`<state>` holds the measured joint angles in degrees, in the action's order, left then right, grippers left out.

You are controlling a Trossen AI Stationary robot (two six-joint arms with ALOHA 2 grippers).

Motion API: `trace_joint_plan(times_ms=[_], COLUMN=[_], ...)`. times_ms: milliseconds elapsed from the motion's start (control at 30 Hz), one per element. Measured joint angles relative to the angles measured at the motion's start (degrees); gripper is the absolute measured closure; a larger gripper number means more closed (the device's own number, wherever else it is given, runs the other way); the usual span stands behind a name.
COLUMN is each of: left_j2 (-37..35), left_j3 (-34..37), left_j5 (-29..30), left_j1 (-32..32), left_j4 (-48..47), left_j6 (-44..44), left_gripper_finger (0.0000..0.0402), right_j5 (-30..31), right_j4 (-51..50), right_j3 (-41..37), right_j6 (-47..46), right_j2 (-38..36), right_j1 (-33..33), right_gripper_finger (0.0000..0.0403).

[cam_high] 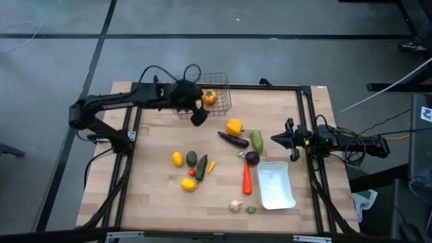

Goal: Sort produce into baskets
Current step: Put the chayote into the white bin

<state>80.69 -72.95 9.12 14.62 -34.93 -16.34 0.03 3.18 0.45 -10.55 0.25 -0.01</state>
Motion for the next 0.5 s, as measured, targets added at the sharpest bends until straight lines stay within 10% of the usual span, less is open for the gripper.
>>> trace_joint_plan(times_ms=[500], left_j2=[-2.45], left_j3=[14.08], left_j5=[2.59], left_j1=[-17.90], left_j4=[18.45], left_j6=[-6.43], left_gripper_finger=[0.0050], right_j5=[0.50], right_j4=[-0.08], right_j3=[2.42], right_j6=[-0.15], right_j2=[-0.02], right_j1=[0.00], right_gripper_finger=[0.0361])
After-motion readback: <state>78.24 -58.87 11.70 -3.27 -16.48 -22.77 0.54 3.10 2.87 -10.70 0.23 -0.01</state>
